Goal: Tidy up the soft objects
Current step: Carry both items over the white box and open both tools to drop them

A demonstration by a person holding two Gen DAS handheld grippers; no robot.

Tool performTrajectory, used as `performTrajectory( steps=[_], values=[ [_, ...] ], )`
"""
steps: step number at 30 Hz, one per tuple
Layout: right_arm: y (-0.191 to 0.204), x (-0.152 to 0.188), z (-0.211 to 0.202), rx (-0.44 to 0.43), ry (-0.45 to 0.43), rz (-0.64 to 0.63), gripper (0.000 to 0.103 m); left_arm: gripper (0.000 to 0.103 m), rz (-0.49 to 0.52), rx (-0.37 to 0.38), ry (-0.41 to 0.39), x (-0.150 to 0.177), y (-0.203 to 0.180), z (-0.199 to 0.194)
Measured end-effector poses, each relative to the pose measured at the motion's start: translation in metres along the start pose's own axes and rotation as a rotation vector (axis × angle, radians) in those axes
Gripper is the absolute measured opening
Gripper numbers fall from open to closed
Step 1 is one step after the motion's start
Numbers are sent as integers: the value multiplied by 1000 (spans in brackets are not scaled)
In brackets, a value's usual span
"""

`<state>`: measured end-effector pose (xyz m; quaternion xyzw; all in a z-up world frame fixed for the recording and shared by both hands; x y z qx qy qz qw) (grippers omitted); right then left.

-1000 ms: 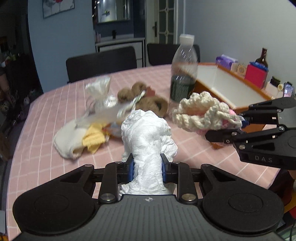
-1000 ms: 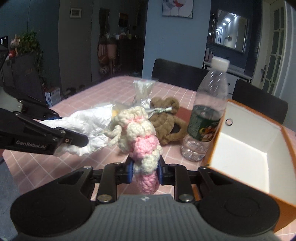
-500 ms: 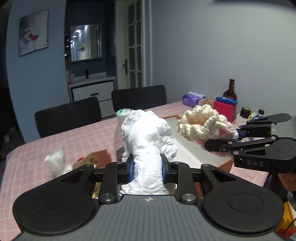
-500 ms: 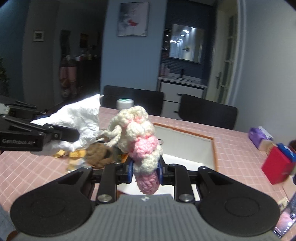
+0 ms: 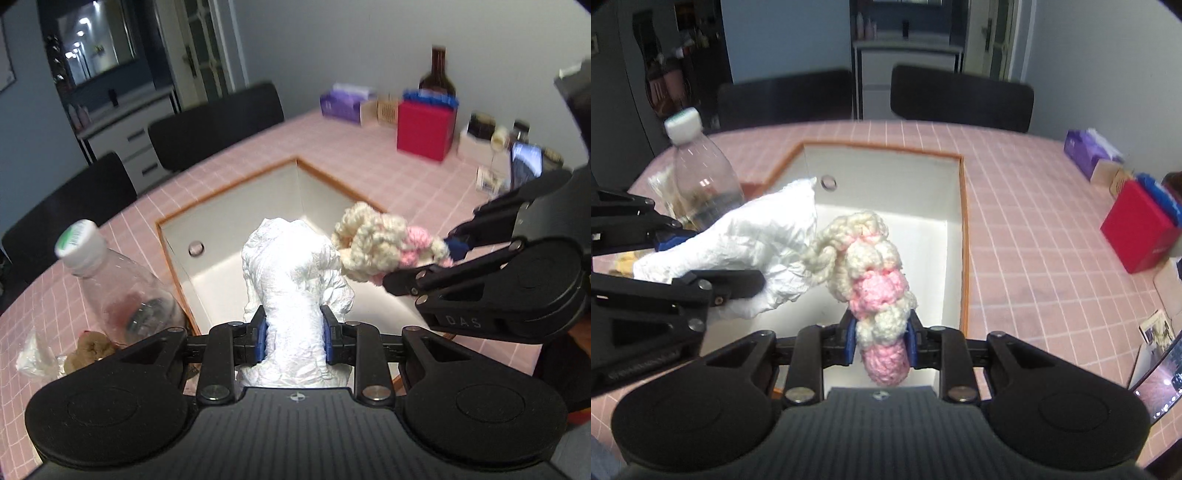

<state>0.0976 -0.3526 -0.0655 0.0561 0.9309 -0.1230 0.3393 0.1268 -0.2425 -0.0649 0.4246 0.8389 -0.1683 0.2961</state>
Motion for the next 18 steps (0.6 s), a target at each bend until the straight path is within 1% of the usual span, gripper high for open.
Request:
performTrajectory(
  steps=[5, 7, 10, 12, 13, 15, 18],
  values=[
    [9, 12, 21, 3, 76, -117, 24, 32, 35, -25, 139, 9, 7, 28],
    [12, 18, 30, -17, 116, -146, 24, 34, 50, -35, 184, 13, 9, 35],
    [14, 21, 41, -34, 158, -181, 25, 37, 66, -42, 229, 15, 11, 44],
    [16, 22, 45, -32, 172, -200, 29, 41, 65, -47, 247, 16, 12, 49],
    [16, 22, 47, -36, 176, -206, 29, 43, 65, -48, 251, 16, 13, 51],
    [19, 21, 45, -41, 185, -202, 31, 50, 64, -46, 246, 15, 14, 52],
    [19, 22, 47, -40, 190, -216, 32, 53, 73, -47, 241, 14, 14, 53]
  ],
)
Point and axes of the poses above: each gripper's, at about its wrist camera, not at the fingertips, and z roughly the way its jaws point, y to its left, x to its underside, the point moved 10 cm from there along z, roughly the way its jaws point, and after that the axes turned 14 degrees about x, right-handed, at the moved point
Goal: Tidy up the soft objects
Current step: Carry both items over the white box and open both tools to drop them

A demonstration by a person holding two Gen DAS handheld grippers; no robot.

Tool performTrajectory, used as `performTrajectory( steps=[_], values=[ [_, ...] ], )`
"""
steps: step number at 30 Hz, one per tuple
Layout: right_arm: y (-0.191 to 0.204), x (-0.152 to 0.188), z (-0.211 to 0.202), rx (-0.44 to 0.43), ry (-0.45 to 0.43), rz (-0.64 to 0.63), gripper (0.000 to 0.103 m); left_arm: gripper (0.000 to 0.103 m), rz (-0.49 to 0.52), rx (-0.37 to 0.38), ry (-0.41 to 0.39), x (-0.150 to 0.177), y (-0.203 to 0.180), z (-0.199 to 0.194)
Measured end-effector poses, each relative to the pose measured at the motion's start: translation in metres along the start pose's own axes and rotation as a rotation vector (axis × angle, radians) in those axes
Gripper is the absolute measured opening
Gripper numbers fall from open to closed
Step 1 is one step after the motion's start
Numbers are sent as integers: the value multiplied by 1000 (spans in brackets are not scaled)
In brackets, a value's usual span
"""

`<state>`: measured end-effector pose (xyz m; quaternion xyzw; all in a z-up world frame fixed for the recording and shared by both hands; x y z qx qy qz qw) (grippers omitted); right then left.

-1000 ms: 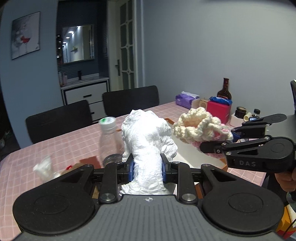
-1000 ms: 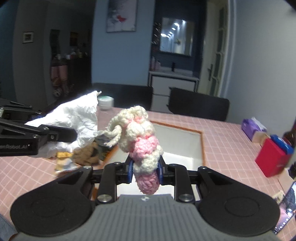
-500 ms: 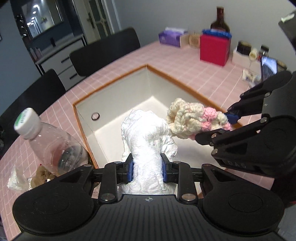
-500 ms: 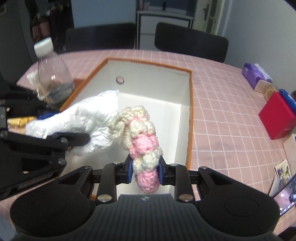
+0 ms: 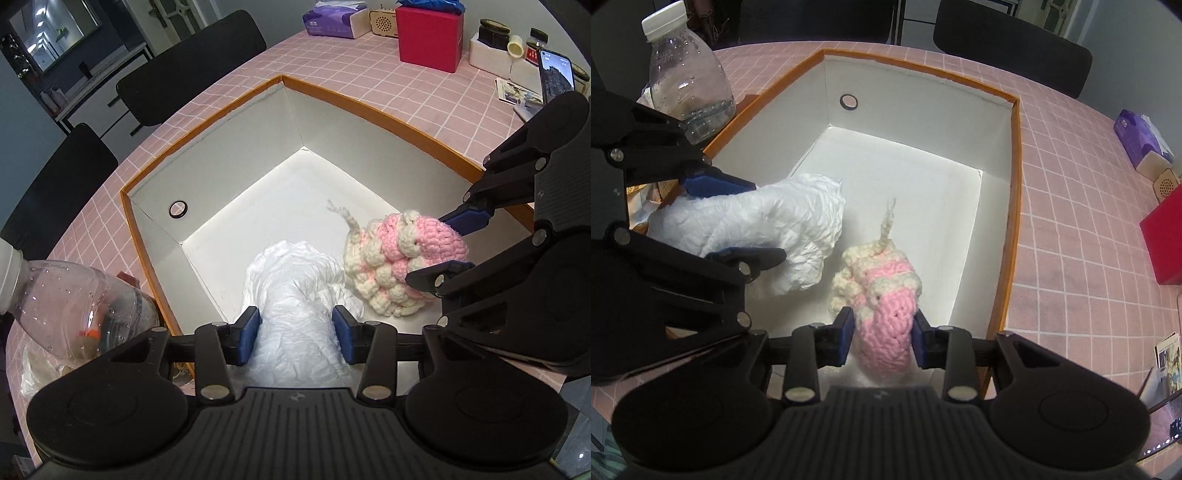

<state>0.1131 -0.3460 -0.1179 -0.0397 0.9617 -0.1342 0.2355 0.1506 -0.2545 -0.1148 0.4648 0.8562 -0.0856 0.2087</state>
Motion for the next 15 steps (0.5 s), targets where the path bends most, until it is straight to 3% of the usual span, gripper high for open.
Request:
performTrajectory(
  steps=[4, 8, 15],
  values=[
    [-1, -2, 3, -1, 8, -10, 35, 57, 8, -4, -18, -4, 0, -2],
    [-3, -7, 0, -4, 2, -7, 42, 68, 4, -6, -67, -10, 3, -16],
    [-12, -21, -36, 10, -98, 46, 45, 69, -15, 3, -202, -15, 3, -61]
  ],
)
Point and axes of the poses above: each gripper's, at about its wrist camera, not at the fingertips, and z roughly the way its jaws point, y to its left, x to its underside, the point moved 10 cm from there along z, roughly the way its jaws point, and after that the axes turned 14 degrees about x, right-handed, at the moved point
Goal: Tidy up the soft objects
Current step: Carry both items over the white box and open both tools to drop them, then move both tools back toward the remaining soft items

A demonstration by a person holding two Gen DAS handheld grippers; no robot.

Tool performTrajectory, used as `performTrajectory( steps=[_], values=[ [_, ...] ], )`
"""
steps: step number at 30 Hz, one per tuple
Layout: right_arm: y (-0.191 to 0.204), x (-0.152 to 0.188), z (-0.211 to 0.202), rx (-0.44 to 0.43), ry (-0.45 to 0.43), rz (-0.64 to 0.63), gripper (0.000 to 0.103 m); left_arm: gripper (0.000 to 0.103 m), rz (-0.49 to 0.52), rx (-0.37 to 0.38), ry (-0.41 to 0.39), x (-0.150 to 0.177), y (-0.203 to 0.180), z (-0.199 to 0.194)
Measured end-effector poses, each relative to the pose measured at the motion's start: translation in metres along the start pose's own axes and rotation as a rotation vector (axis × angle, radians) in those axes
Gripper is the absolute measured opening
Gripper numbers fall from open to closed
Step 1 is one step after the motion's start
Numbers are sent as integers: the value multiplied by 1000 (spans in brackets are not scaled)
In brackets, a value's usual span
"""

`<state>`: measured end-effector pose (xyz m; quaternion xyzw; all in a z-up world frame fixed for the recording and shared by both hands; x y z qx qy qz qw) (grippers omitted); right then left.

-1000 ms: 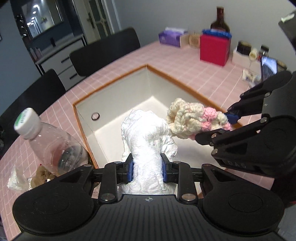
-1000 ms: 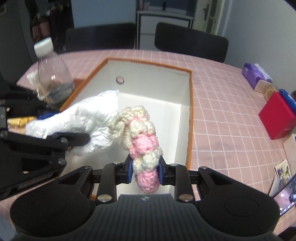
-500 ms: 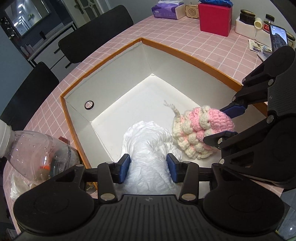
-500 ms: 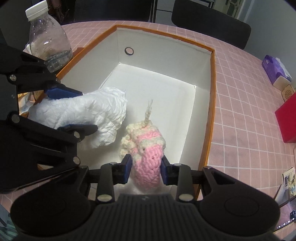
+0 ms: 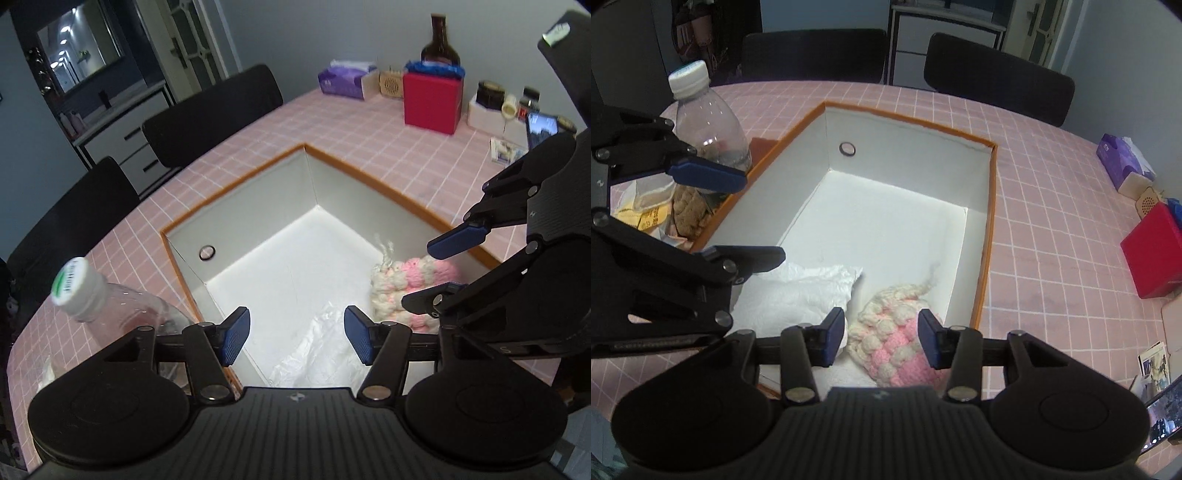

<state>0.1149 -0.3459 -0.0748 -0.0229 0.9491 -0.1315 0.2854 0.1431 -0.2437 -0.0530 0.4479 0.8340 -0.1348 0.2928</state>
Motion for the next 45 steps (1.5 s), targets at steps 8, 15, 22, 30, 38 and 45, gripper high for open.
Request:
performTrajectory(
  steps=[8, 15, 22, 30, 38, 45],
  values=[
    [14, 2, -47, 15, -164, 74, 48, 69, -42, -21, -191, 18, 2, -54],
    [47, 12, -81, 25, -321, 113, 55, 69, -60, 2, -308, 57, 0, -86],
    [93, 22, -94, -16, -417, 133, 59, 69, -168, -109, -412, 107, 28, -117],
    [157, 26, -96, -103, -494, 132, 61, 69, -359, -287, -488, 184, 76, -144],
    [215, 23, -70, -175, -465, 127, 61, 69, -452, -354, -422, 237, 111, -138],
    [239, 13, -39, -149, -408, 85, 60, 69, -309, -340, -346, 233, 126, -115]
  ],
)
Point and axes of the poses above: each gripper's, at about its wrist camera, not at the fingertips, and z roughly the way its jaws point, y to its left, x to its underside, the point moved 10 cm from there along z, roughly the way its jaws point, and after that the axes turned 14 degrees about x, right-handed, at the moved point
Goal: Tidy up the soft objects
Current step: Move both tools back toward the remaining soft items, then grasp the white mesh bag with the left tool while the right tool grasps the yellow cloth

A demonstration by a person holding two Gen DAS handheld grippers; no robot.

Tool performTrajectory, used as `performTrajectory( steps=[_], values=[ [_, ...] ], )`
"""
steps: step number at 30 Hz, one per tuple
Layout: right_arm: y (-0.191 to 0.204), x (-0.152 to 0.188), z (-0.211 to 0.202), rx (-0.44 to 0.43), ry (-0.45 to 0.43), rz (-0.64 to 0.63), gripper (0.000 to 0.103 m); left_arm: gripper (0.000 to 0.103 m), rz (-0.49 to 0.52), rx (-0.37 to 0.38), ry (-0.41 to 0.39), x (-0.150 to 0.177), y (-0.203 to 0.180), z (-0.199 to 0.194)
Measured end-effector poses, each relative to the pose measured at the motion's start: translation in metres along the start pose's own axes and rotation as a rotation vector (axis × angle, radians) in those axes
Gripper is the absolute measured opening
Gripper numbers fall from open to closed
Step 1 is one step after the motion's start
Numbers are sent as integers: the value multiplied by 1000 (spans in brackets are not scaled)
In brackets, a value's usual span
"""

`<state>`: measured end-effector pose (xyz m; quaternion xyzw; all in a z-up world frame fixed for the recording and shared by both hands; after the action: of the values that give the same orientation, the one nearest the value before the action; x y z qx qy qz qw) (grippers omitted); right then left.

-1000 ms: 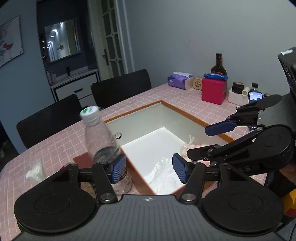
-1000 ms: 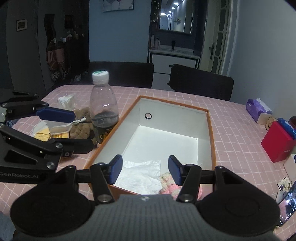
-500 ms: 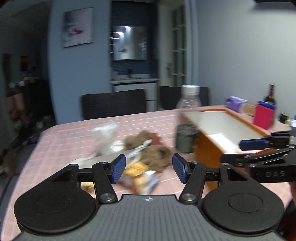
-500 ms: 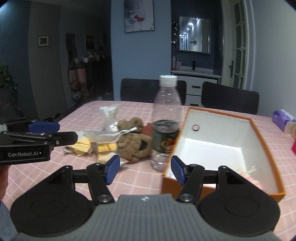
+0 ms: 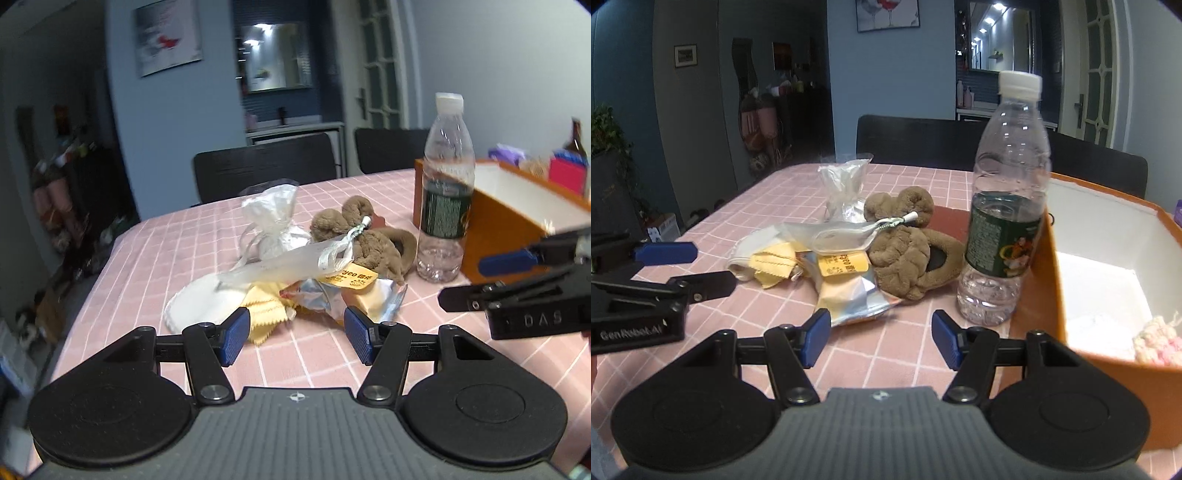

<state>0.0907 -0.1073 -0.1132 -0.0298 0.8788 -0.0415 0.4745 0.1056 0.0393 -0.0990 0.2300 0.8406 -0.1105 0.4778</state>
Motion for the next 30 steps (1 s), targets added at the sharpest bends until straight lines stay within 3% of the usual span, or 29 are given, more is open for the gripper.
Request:
performTrajectory(
  steps=[5, 7, 9, 19, 23, 25, 30],
  values=[
    [6, -18, 26, 7, 1, -17, 59, 69, 191, -19, 35, -9, 2, 35],
    [9, -25, 36, 6, 0, -26, 52, 69, 283, -42, 60, -10, 3, 48],
    [13, -32, 47, 0, 7, -26, 51, 69, 351, -50, 75, -10, 5, 59],
    [28, -40, 90, -15, 55, -54, 44, 69, 616, -102, 150, -2, 11, 106],
    [31, -37, 96, -34, 68, -50, 43, 67, 661, -102, 147, -7, 11, 112],
    [33, -37, 97, -41, 71, -54, 43, 56, 661, -90, 151, -8, 10, 115],
    [40, -35, 100, -52, 75, -69, 43, 7, 614, -50, 143, -8, 4, 118]
  ],
)
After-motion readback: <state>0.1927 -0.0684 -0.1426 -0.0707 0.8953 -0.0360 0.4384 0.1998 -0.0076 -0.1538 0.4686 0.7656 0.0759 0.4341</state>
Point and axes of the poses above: each gripper's, at about its wrist camera, not at the fingertips, and z roughly the way its jaws point, y to its left, x to its underside, the point moved 10 cm from there along z, roughly the way its jaws point, and after that the axes turned 14 degrees about x, right-handed, at the moved point
